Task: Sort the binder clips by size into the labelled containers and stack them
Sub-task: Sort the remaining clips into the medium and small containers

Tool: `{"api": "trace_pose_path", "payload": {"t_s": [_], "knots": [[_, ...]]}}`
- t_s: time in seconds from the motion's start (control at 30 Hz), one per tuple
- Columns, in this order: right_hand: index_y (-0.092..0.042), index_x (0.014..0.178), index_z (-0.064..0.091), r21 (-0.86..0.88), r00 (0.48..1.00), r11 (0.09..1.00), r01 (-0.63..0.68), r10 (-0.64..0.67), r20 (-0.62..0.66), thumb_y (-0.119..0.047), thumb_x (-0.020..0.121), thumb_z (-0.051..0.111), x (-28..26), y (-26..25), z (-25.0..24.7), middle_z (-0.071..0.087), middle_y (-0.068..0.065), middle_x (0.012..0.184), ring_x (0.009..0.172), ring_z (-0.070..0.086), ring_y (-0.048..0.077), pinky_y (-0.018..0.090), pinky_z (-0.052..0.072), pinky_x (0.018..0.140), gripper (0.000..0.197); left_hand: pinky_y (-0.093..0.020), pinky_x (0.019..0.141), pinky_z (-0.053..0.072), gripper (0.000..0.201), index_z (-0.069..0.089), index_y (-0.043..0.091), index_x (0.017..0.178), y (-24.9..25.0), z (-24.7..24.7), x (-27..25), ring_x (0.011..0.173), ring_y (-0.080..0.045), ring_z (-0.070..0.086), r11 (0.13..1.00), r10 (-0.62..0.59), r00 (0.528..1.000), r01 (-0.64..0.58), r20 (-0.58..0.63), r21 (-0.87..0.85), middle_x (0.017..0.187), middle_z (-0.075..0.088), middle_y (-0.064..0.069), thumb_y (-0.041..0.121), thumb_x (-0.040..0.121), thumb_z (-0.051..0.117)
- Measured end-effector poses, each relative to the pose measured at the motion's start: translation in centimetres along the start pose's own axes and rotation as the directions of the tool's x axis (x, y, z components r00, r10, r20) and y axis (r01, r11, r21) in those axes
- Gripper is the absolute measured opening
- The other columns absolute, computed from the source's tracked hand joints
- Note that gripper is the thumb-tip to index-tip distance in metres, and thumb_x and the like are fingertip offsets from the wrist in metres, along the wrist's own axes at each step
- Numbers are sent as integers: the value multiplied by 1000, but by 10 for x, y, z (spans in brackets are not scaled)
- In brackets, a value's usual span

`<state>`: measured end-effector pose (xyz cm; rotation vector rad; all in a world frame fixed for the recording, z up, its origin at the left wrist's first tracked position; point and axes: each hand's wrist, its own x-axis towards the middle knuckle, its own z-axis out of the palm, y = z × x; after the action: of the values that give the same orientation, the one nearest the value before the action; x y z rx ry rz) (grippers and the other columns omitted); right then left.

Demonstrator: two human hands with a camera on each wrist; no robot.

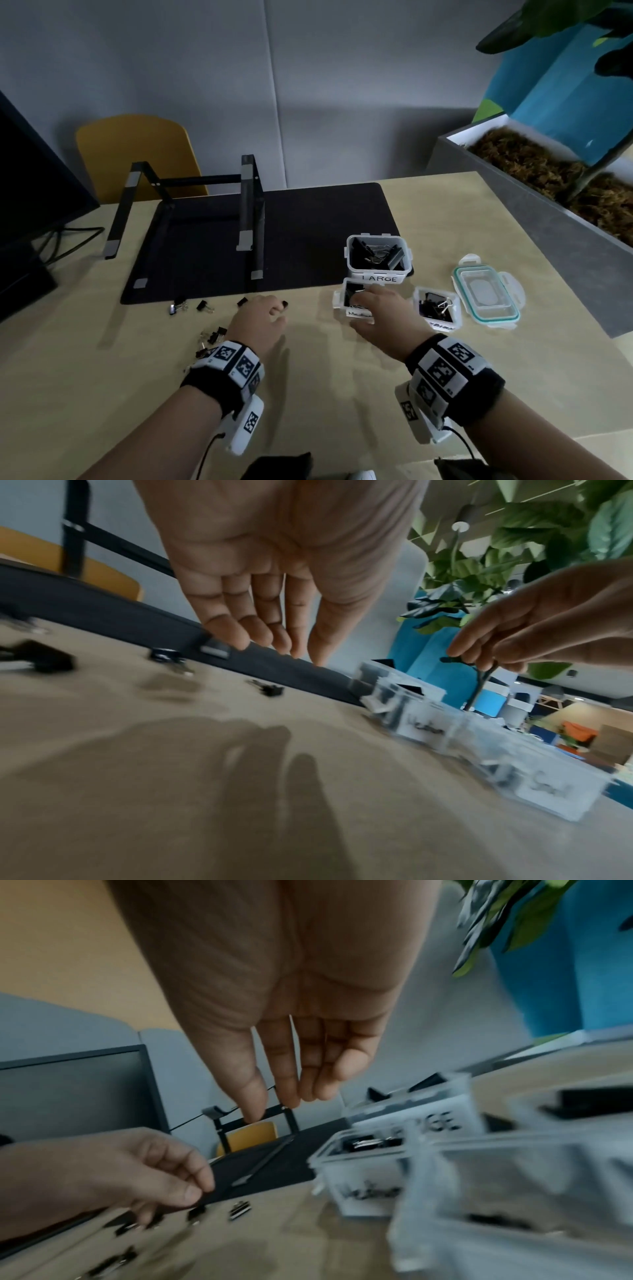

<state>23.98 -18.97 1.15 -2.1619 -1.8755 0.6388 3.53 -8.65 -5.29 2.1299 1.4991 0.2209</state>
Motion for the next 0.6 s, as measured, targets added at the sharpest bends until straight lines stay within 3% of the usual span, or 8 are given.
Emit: {"api": "trace_pose_path", "payload": {"t_s": [0.17, 0.3, 0.43, 0.6], "knots": [[-16, 125, 53, 35, 991, 999, 26, -30, 129, -26, 89, 55, 37, -38, 36, 55, 4, 121, 113, 53, 20, 30, 42, 94, 38, -32, 82, 49, 17, 66, 16, 96, -40, -15, 20, 95, -24, 58, 992, -112, 991, 115, -66, 45, 102, 60, -4, 18, 81, 58], [-19, 132, 46, 46, 977, 998, -37, 26, 213, -24, 88, 54, 63, -53, 63, 51, 6, 128, 117, 51, 24, 38, 45, 98, 45, -36, 85, 48, 30, 63, 16, 104, -53, -16, 32, 101, -29, 54, 972, -141, 989, 146, -38, 184, 107, 58, -6, 32, 78, 61], [-22, 137, 39, -14, 971, 1000, -9, 12, 239, -20, 86, 53, 84, -62, 84, 49, 6, 131, 122, 46, 28, 41, 44, 98, 53, -38, 85, 49, 34, 60, 14, 104, -59, -14, 40, 101, -28, 55, 969, -113, 993, 105, 22, 223, 108, 58, -7, 36, 78, 65], [-18, 123, 54, -123, 976, 991, 47, -20, 215, -17, 91, 48, 101, -75, 96, 51, 12, 122, 117, 43, 32, 39, 41, 95, 33, -36, 80, 50, 20, 61, 10, 99, -58, -14, 44, 96, -28, 58, 977, -52, 996, 38, 66, 208, 104, 61, -9, 22, 83, 60]]}}
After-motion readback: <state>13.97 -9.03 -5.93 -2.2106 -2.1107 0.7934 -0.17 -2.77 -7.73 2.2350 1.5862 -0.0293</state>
